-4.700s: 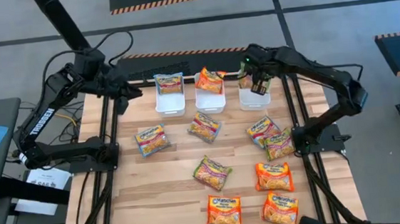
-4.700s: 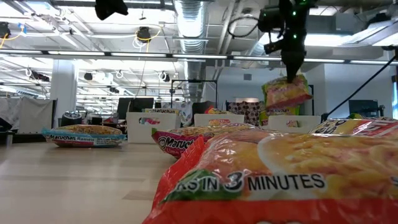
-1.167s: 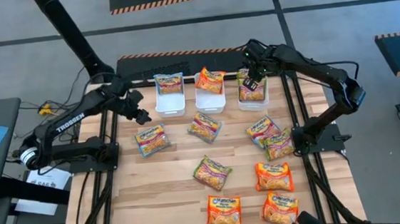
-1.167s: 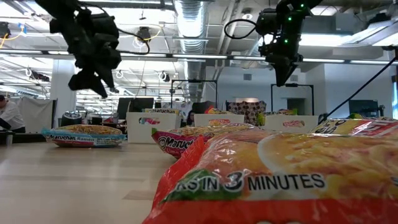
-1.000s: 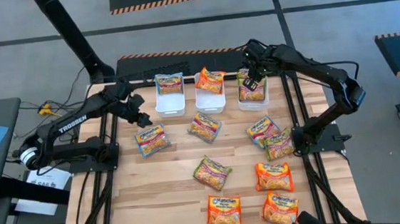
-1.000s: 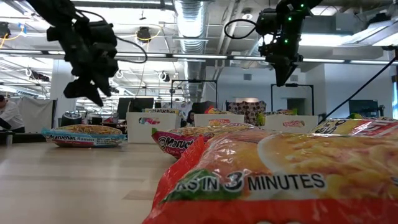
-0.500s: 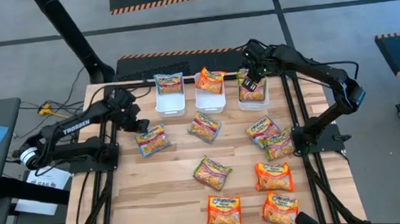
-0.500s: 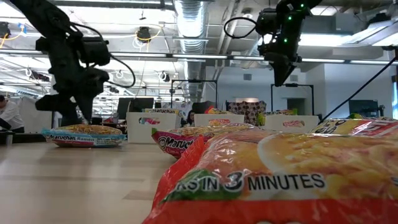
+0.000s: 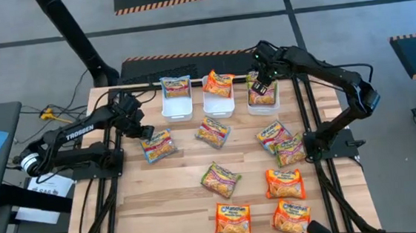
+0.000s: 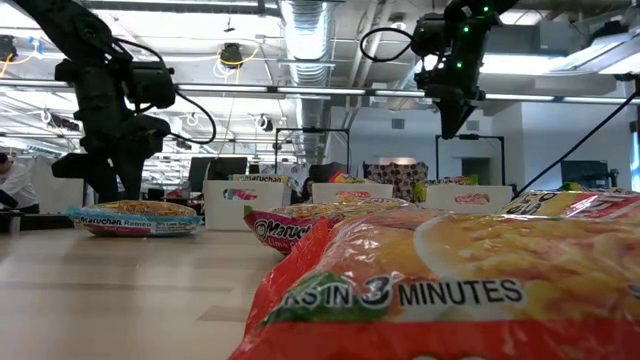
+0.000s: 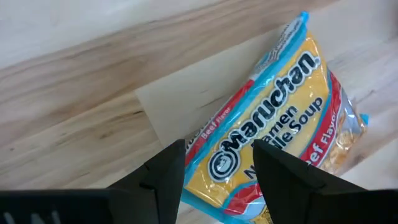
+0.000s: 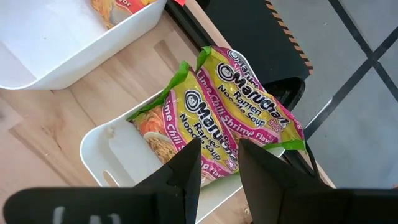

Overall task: Sort Maruchan noodles
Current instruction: Put the blue noodle pack into the left white bin

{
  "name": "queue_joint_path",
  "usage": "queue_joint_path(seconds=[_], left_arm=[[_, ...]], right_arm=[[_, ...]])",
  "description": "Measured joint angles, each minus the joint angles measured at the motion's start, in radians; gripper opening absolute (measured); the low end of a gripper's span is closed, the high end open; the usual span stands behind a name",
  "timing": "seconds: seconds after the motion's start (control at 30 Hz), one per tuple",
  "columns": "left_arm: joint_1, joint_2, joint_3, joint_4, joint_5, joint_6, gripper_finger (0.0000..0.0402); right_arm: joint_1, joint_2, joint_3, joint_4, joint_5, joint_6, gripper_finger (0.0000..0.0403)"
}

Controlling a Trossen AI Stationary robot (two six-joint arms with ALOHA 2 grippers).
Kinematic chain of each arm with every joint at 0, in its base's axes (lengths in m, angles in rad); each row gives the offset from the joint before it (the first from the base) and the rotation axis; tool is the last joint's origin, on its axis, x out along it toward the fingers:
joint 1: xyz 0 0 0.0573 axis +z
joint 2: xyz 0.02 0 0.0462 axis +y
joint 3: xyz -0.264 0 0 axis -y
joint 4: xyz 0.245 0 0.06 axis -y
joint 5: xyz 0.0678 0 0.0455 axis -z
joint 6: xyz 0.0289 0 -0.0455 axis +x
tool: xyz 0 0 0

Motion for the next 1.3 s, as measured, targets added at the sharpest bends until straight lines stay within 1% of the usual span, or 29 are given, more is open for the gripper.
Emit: queue_joint_path(seconds=[0.17,0.23,0.4,0.6,0.73,0.8,0.87,1.0,1.07,1.1,1.3], left_arm=[[0.000,0.002,0.000,0.000,0.009,0.007,0.0174],[0.000,0.023,0.000,-0.003,0.022,0.008,0.0174],[0.000,0.120,0.000,0.008,0.043,0.046,0.0174],[-0.001,0.232,0.001,0.031,0.070,0.050,0.0174],[-0.001,0.282,0.005,0.026,0.081,0.051,0.0167],[-0.002,0.292,0.005,0.026,0.080,0.059,0.0152],[-0.002,0.291,0.004,0.026,0.078,0.064,0.0127],[-0.002,0.282,0.002,0.027,0.076,0.081,0.0059],[-0.002,0.285,0.001,0.030,0.102,0.090,0.0021],[-0.003,0.287,-0.002,0.030,0.114,0.093,0.0011],[-0.019,0.271,-0.001,0.044,0.149,0.160,0.0002]], right_arm=[[0.000,0.000,0.000,0.000,0.000,0.000,0.0130],[0.000,0.000,0.000,0.000,0.000,0.000,0.0130],[0.000,0.000,0.000,0.000,0.000,0.003,0.0130],[0.000,0.000,0.000,0.000,-0.014,0.025,0.0130],[0.000,0.000,0.000,0.000,-0.015,0.026,0.0130],[0.000,0.000,0.000,0.000,-0.015,0.026,0.0130],[0.000,0.000,0.000,0.001,-0.015,0.026,0.0130],[0.000,0.000,0.000,0.010,-0.015,0.026,0.0130],[0.000,0.000,0.000,0.021,-0.015,0.026,0.0130],[0.000,0.000,0.000,0.026,-0.015,0.026,0.0130],[0.000,0.000,0.000,0.037,-0.015,0.026,0.0130]])
